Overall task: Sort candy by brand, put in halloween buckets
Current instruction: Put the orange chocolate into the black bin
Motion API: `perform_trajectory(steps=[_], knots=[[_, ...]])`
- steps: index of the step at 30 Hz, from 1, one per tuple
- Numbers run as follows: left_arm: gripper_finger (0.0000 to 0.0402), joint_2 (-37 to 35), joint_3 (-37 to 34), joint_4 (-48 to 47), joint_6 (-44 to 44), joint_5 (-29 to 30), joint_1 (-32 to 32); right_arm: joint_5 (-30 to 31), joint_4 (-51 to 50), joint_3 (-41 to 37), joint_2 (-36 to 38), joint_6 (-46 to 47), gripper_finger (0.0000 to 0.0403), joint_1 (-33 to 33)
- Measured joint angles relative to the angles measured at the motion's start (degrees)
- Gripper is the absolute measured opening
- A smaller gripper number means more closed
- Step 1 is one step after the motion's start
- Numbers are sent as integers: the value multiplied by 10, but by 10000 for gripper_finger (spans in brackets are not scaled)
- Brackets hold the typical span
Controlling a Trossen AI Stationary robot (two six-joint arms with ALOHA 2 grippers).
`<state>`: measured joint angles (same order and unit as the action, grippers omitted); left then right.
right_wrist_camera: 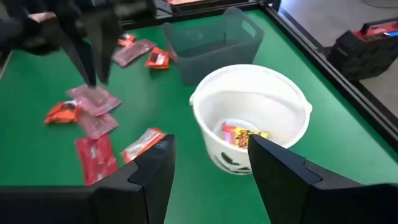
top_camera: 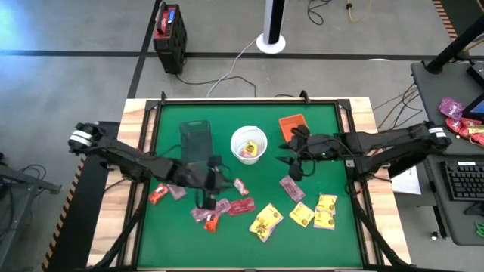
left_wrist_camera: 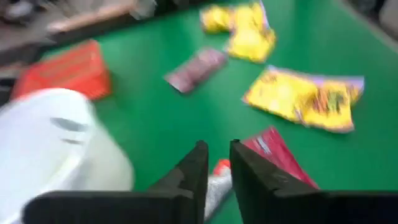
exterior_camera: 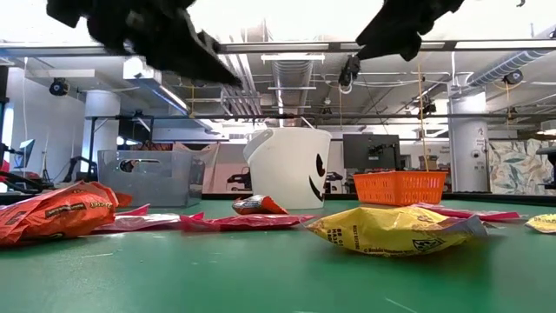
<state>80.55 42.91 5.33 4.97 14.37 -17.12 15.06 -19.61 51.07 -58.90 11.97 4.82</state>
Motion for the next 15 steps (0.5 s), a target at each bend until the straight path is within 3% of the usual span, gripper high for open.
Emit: perform_trajectory(steps=[3,8,15], knots=[[90,60,29,-8,29,-30,-1,6,4,-8,5,-2,194,3],[143,155,85,-15,72,-30,-6,14,0,-17,-6,-6,194,3],[162,228,121,-24,81,-15,-3,14,-2,-18,-32,-20,194,7]])
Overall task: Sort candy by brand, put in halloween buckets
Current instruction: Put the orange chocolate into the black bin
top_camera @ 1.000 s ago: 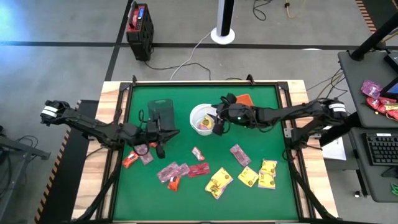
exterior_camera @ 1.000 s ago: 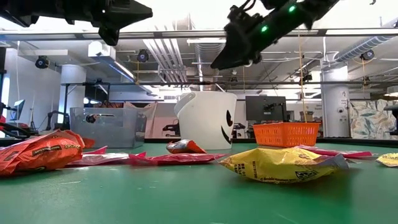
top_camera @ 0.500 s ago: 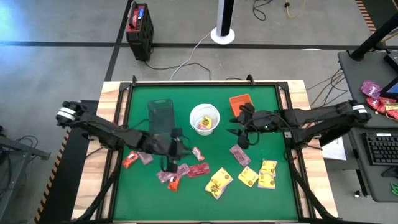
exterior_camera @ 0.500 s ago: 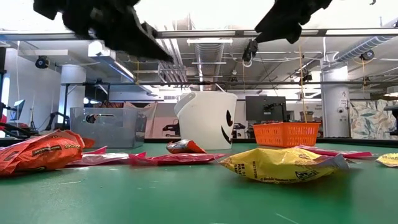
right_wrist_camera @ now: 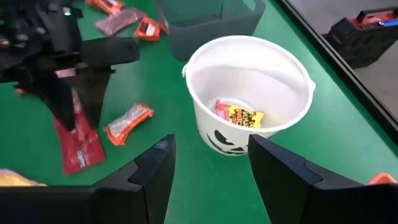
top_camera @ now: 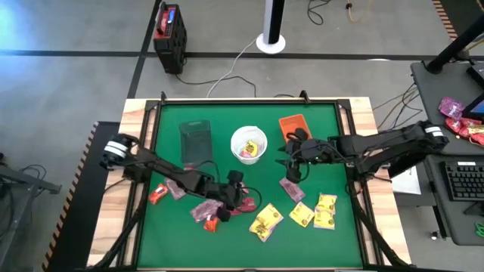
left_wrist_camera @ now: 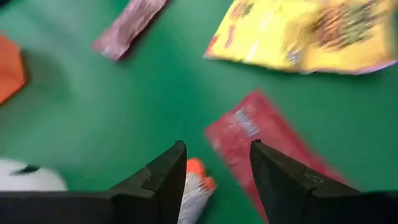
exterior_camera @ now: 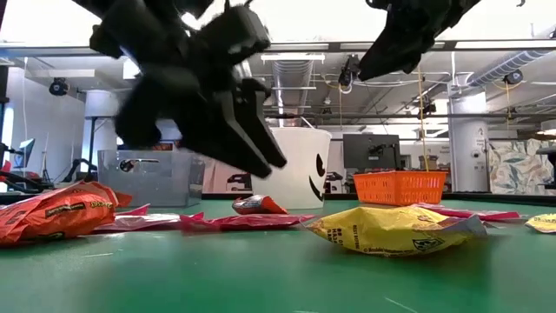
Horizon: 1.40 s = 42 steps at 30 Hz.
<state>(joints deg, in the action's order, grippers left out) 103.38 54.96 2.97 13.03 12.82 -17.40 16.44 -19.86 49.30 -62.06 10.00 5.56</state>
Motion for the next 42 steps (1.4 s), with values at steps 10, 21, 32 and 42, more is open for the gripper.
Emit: perform_trajectory(steps=[10,21,32,42], knots=[[154,37,-2,-15,-2,55,2,0,5,0,-2,-9,194,18],[43,37,-2,-15,-32,62,7,0,5,0,-3,-12,194,18],[0,28,-4,-13,-36,61,-1,0,4,0,-3,-17,194,18],[1,-124,-4,-102,-44,62,-8,0,4,-2,-3,-16,194,18]])
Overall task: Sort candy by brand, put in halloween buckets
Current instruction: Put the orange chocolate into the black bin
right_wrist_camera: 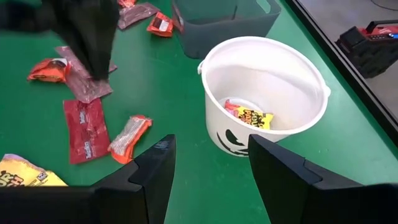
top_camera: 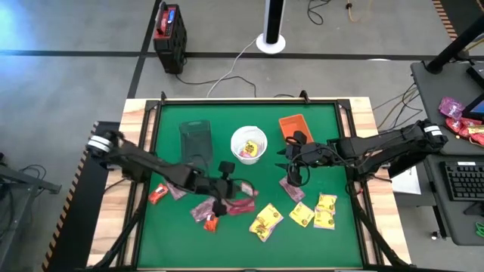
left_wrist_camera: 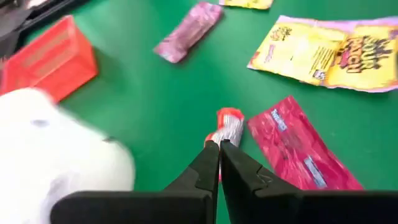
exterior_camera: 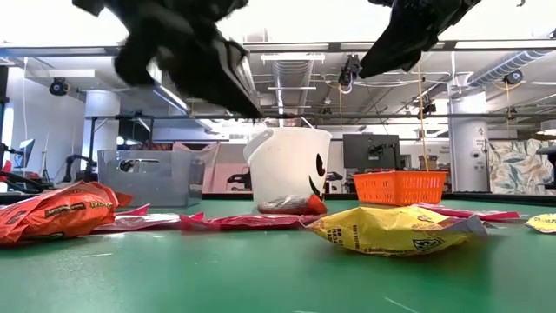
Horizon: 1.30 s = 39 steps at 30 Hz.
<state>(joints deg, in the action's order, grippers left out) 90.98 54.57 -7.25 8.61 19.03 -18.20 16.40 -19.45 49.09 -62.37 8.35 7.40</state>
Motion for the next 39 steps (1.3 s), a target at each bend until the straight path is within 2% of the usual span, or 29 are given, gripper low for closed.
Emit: perform_trajectory(steps=[3,8,12,18,21,24,29,34,39], knots=[[1,-53,-2,-52,-21,8,2,0,0,-1,0,0,194,0],[1,-68,-25,14,-9,10,3,0,2,-1,0,-2,194,0],[32,-19,-32,59,9,0,3,-1,4,-1,0,-4,194,0],[117,86,-26,148,10,4,3,-9,4,-2,0,-6,194,0],[151,128,-10,159,23,16,3,-19,4,-2,0,-7,194,0],[168,156,5,163,26,17,4,-19,1,-2,0,-5,194,1],[171,185,12,161,24,17,12,-20,0,-2,0,-4,194,2],[156,193,13,162,-2,17,32,-30,-1,-2,0,-1,194,2],[128,193,12,158,-12,-32,49,-31,0,-2,-3,0,194,2]])
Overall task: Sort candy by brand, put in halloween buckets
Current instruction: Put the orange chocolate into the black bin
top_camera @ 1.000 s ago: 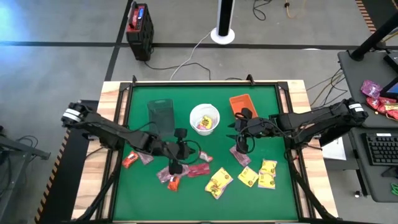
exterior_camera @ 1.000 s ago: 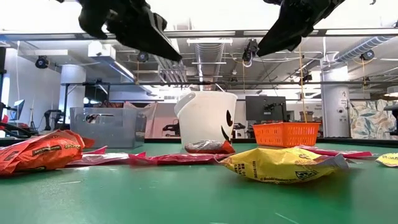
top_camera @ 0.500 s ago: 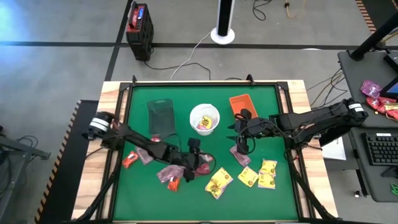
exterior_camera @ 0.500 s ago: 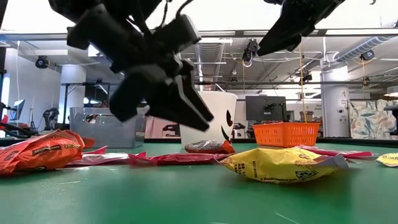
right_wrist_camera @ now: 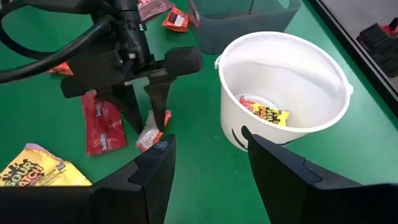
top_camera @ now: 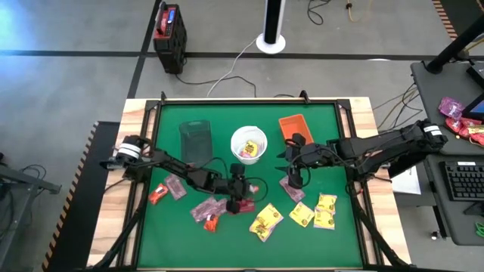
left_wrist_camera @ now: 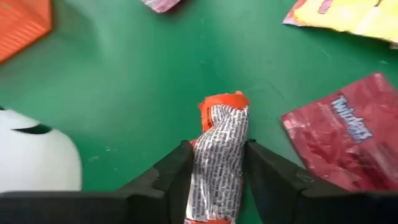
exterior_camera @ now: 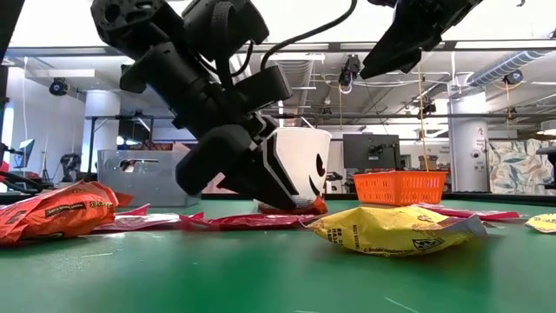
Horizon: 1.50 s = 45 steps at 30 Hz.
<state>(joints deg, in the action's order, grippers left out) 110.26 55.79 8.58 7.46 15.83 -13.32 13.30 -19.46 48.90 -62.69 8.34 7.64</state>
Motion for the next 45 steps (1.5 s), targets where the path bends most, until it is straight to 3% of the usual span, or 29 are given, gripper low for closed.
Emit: perform_trajectory(steps=[11,18,29,34,38,45], knots=[[72,14,3,-5,-14,-15,0,0,0,-1,-11,2,194,0],[11,11,8,-12,-1,-15,-3,0,0,-1,-11,2,194,0],[5,-49,7,-50,4,-23,-18,0,0,-1,-11,2,194,0],[4,-131,7,-156,-6,-18,-27,0,0,-1,-11,2,194,0],[4,-231,7,-298,-63,-6,-28,0,2,-1,-11,8,194,0],[4,-393,7,-564,-203,160,-12,1,5,-1,-11,8,194,0]])
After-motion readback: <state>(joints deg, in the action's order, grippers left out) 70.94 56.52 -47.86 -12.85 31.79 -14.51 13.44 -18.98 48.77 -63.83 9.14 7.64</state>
